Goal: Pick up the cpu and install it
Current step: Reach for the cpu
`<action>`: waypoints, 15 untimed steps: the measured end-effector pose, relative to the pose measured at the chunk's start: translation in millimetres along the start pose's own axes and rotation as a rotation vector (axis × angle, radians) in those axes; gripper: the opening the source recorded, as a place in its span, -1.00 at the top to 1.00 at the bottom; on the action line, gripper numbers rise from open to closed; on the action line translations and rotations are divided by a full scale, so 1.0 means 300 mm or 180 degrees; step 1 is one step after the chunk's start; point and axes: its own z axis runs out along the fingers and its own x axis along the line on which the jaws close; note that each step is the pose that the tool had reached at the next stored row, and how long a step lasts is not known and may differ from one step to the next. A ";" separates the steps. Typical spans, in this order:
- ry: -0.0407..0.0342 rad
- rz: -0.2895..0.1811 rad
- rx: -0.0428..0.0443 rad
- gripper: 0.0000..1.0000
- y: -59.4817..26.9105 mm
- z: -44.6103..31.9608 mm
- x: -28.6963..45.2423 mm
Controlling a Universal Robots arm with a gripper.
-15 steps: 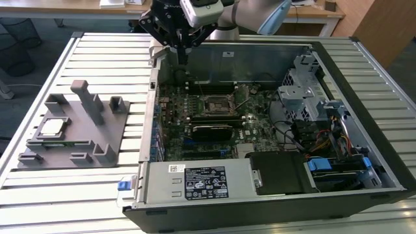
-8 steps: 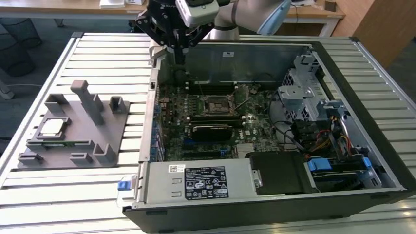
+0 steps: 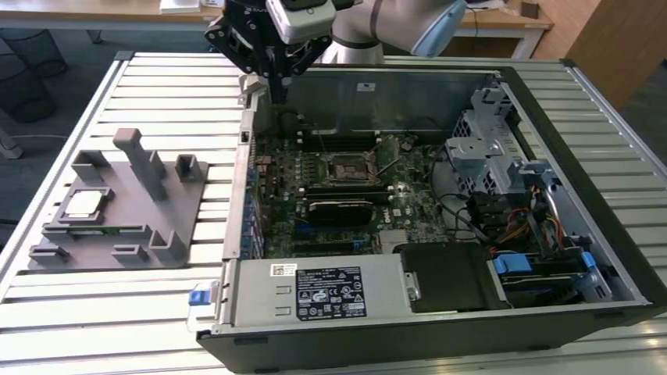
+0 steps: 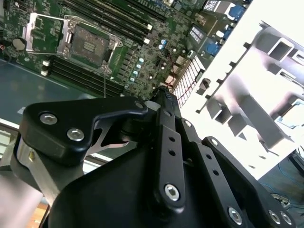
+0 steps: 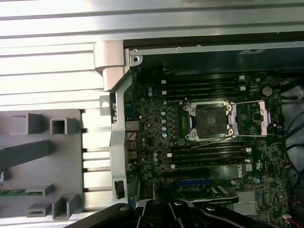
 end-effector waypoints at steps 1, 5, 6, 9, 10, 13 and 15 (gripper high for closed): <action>0.0000 0.0000 0.0000 0.79 0.000 0.000 0.004; 0.0000 0.0000 0.0000 0.79 -0.002 0.000 0.029; 0.0000 0.0000 0.0000 0.79 -0.003 0.001 0.034; 0.0000 0.0000 0.0000 0.79 -0.004 0.002 0.050; 0.0000 0.0000 0.0000 0.79 -0.004 0.003 0.054; 0.0000 0.0000 0.0000 0.79 -0.005 0.005 0.064; 0.0000 0.0000 0.0000 0.79 -0.006 0.006 0.071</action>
